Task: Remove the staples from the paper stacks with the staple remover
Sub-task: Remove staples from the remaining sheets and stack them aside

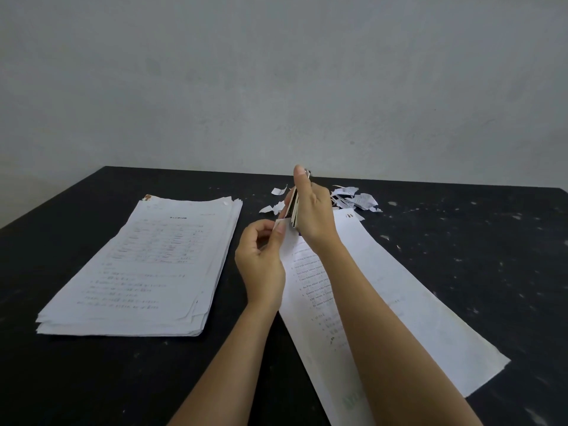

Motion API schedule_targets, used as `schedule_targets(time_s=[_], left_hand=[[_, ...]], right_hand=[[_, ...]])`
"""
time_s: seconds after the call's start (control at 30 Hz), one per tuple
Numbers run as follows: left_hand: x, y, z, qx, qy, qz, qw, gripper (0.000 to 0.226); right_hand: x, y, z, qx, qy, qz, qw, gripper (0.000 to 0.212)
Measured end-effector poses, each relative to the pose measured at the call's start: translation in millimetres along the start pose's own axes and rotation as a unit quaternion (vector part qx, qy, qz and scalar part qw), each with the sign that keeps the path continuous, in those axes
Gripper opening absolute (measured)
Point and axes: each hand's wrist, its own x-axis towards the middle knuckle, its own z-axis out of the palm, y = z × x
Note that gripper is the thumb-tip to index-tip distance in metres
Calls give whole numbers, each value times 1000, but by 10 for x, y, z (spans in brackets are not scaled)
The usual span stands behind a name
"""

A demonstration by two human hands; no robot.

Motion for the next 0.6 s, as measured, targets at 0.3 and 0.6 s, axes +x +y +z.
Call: schedule_targets(time_s=[0.3,0.6], left_hand=[[-18,9,15,-12,-39,-3,999,12],[-29,67,-19,-9,-195,-69,978,74]], right_hand=[[-72,6,55,18,66,-27,997,62],[-21,58,144,-6,76,5,997,64]])
